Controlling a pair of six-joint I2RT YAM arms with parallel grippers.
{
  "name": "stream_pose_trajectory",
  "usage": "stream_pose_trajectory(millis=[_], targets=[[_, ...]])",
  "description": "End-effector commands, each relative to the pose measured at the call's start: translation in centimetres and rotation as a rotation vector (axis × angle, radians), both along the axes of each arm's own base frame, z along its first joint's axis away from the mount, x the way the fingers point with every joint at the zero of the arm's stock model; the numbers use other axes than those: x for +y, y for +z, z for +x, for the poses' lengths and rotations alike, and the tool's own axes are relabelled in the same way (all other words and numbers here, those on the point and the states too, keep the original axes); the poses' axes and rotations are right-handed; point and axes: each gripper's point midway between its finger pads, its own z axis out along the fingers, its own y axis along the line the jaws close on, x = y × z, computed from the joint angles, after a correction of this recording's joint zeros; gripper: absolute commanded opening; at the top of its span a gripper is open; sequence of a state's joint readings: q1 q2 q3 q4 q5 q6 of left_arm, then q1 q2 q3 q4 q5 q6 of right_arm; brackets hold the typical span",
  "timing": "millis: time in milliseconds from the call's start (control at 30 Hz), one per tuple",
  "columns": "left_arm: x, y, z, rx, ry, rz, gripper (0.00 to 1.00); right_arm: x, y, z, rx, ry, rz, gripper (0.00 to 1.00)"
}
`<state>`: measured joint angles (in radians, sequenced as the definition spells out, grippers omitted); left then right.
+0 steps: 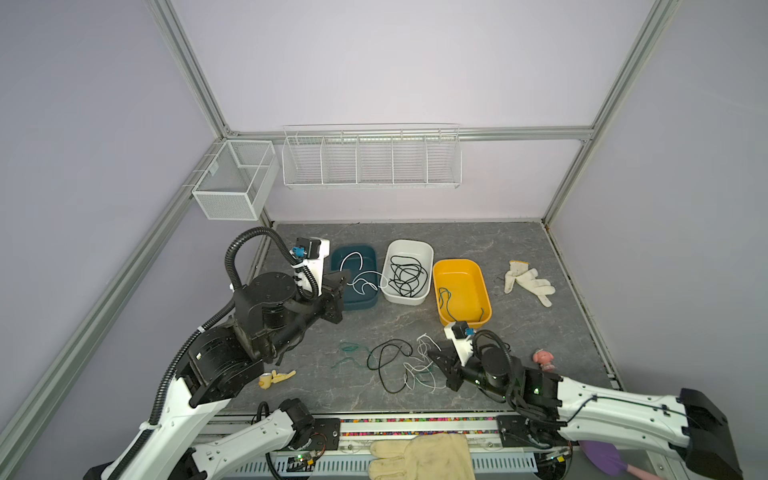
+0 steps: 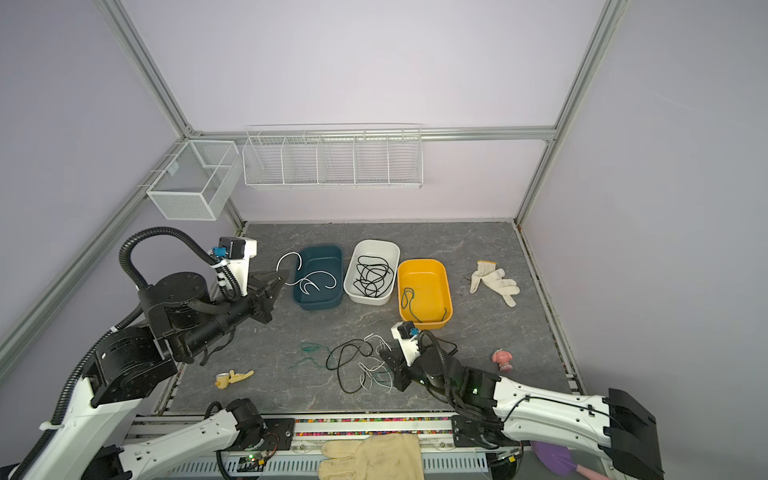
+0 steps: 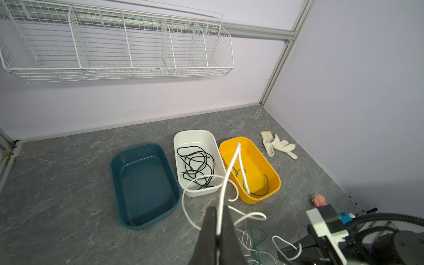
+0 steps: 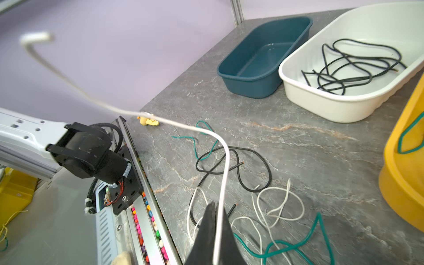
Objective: Untangle the cables
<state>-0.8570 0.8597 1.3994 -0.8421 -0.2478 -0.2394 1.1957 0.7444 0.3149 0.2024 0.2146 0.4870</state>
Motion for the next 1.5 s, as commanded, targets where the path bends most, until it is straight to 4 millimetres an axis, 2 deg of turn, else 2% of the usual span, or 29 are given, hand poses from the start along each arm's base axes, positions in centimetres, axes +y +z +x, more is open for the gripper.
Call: stream_pose_trajectory(millis=[0, 167, 400, 700, 967, 1167, 1467], targets=[[0.8, -0.6, 0.5, -0.013, 0.026, 0.098, 0.00, -1.9, -0.2, -0.2, -0.006, -0.031, -0.030, 0.07], [0.2, -1.3, 1.6, -0.009, 0.035, 0.149, 0.00, -3.2, 2.7, -1.0, -0.055, -0.002, -0.003, 0.06], [-0.5, -2.5, 3.3, 0.021, 0.027, 0.166, 0.00, -4.1, 5.4, -1.7, -0.091, 0.026, -0.003, 0.06], [0.6, -4.6, 6.3, 0.076, 0.063, 0.144, 0.00, -6.2, 8.0, -1.6, -0.146, -0.013, -0.019, 0.06], [1.0, -8.5, 11.4, 0.138, 0.103, 0.142, 0.00, -7.8, 10.7, -2.0, -0.181, -0.021, 0.008, 0.06], [1.9, -11.8, 15.5, 0.215, 0.146, 0.106, 0.00, -8.3, 11.8, -2.4, -0.184, -0.010, 0.014, 0.06], [1.6, -17.4, 19.3, 0.316, 0.187, 0.154, 0.00, -8.9, 13.3, -2.8, -0.196, -0.004, 0.040, 0.06]])
